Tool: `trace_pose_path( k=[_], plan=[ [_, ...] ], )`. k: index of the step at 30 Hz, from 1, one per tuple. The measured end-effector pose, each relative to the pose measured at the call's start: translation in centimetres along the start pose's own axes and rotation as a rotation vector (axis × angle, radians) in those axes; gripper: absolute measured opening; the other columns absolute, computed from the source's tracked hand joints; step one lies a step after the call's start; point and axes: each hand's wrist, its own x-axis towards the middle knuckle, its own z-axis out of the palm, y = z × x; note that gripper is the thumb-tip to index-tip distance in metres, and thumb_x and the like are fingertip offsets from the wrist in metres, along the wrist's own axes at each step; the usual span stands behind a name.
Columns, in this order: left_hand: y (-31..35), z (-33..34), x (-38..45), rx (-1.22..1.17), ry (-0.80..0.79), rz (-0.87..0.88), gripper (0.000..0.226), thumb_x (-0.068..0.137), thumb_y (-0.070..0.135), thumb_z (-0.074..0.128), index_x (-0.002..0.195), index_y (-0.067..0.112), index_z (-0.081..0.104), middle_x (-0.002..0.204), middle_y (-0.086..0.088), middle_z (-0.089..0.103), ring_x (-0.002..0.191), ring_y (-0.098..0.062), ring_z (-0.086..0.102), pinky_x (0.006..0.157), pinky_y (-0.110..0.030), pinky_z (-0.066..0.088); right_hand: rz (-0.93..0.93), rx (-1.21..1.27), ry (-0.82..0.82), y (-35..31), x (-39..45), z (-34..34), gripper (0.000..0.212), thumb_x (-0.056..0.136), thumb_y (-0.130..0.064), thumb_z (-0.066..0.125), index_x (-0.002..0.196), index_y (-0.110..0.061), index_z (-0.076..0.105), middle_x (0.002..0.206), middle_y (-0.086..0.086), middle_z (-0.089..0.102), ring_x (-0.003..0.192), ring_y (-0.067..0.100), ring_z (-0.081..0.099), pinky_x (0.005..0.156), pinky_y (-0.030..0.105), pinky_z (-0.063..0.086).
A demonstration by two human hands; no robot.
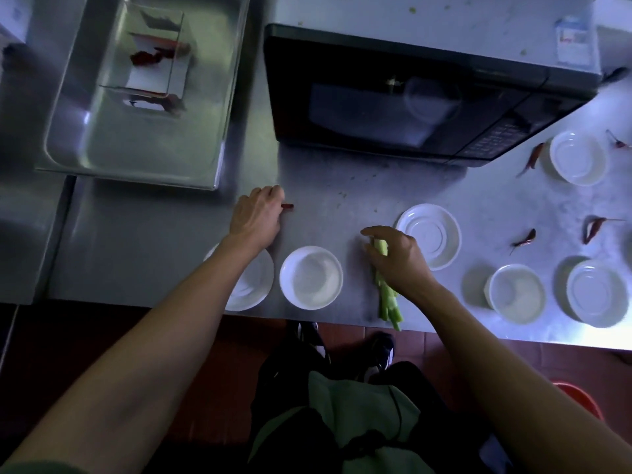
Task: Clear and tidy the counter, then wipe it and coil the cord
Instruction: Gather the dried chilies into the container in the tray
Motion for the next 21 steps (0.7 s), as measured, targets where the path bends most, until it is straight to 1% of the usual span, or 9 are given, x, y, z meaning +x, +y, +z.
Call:
trace_pose_path(
  k=[3,5,8,11,13,14,16,18,21],
  plan=[
    [2.8,-1.1,0.7,-0.082,0.104,0.058,0.015,0.093,0.008,0.057,0.106,0.011,0.06,0.105,-0.011,0.065,0.097,-0.036,0.059,0.077,-0.047,0.045,0.073,0.064,0.014,2.0,-0.2,-1.7,0.027,0.092,-0.021,0.065,0.118,-0.027,0.07,0.116,-0.001,0.07,0.09,0.014,0.064,0.082,0.027,0.047],
    [5.4,-2.0,1.5,-0.12,0.177,0.119,0.016,0.09,0.007,0.061,0.104,0.013,0.066,0.102,-0.007,0.069,0.095,-0.035,0.061,0.076,-0.044,0.047,0.116,0.135,0.034,3.8,-0.4,-3.3,0.028,0.092,-0.021,0.063,0.119,-0.027,0.07,0.115,0.001,0.069,0.085,0.006,0.059,0.083,0.025,0.043],
    [10.4,-2.7,2.8,-0.161,0.224,0.234,0.013,0.088,0.008,0.065,0.097,0.013,0.072,0.093,-0.005,0.073,0.088,-0.034,0.062,0.075,-0.039,0.046,0.151,0.188,0.084,7.0,-0.9,-6.4,0.027,0.093,-0.024,0.063,0.119,-0.029,0.069,0.117,-0.003,0.068,0.093,0.006,0.057,0.086,0.023,0.043],
    [16.4,-2.4,3.7,-0.205,0.197,0.276,0.014,0.088,0.008,0.066,0.097,0.014,0.074,0.092,-0.003,0.073,0.087,-0.03,0.06,0.074,-0.037,0.047,0.138,0.182,0.148,11.0,-1.2,-10.1,0.025,0.092,-0.024,0.066,0.117,-0.028,0.069,0.118,-0.004,0.068,0.098,0.009,0.06,0.086,0.025,0.048],
    [20.6,-1.9,4.2,-0.216,0.149,0.308,0.014,0.088,0.009,0.065,0.095,0.016,0.075,0.092,-0.002,0.074,0.087,-0.029,0.059,0.077,-0.039,0.048,0.126,0.161,0.16,14.0,-1.4,-12.9,0.027,0.094,-0.023,0.065,0.12,-0.024,0.068,0.123,-0.002,0.068,0.107,0.013,0.062,0.092,0.031,0.052],
    [22.7,-1.7,4.4,-0.223,0.124,0.328,0.016,0.087,0.009,0.065,0.094,0.018,0.076,0.091,-0.001,0.074,0.086,-0.029,0.058,0.078,-0.039,0.048,0.125,0.156,0.156,15.6,-1.5,-14.2,0.027,0.094,-0.023,0.065,0.121,-0.023,0.068,0.125,-0.001,0.067,0.11,0.014,0.062,0.094,0.031,0.052],
    [26.9,-1.2,4.7,-0.237,0.083,0.376,0.021,0.086,0.007,0.065,0.091,0.022,0.078,0.088,0.002,0.074,0.083,-0.026,0.059,0.076,-0.038,0.049,0.124,0.144,0.157,18.6,-1.7,-16.8,0.027,0.095,-0.022,0.064,0.122,-0.022,0.067,0.124,0.001,0.067,0.102,0.012,0.063,0.088,0.024,0.048],
    [30.9,-0.3,5.1,-0.228,0.052,0.431,0.023,0.085,0.005,0.066,0.09,0.024,0.078,0.086,0.003,0.073,0.081,-0.025,0.06,0.072,-0.038,0.05,0.121,0.122,0.15,21.6,-1.8,-19.2,0.027,0.095,-0.021,0.064,0.122,-0.02,0.068,0.122,0.004,0.068,0.092,0.012,0.062,0.085,0.023,0.046],
    [36.2,1.0,5.7,-0.203,0.014,0.427,0.017,0.085,0.007,0.069,0.091,0.022,0.075,0.085,0.001,0.072,0.081,-0.027,0.06,0.071,-0.038,0.049,0.134,0.078,0.094,25.4,-1.2,-21.5,0.029,0.094,-0.019,0.062,0.122,-0.017,0.068,0.124,0.006,0.068,0.105,0.02,0.065,0.095,0.032,0.05]
  ],
)
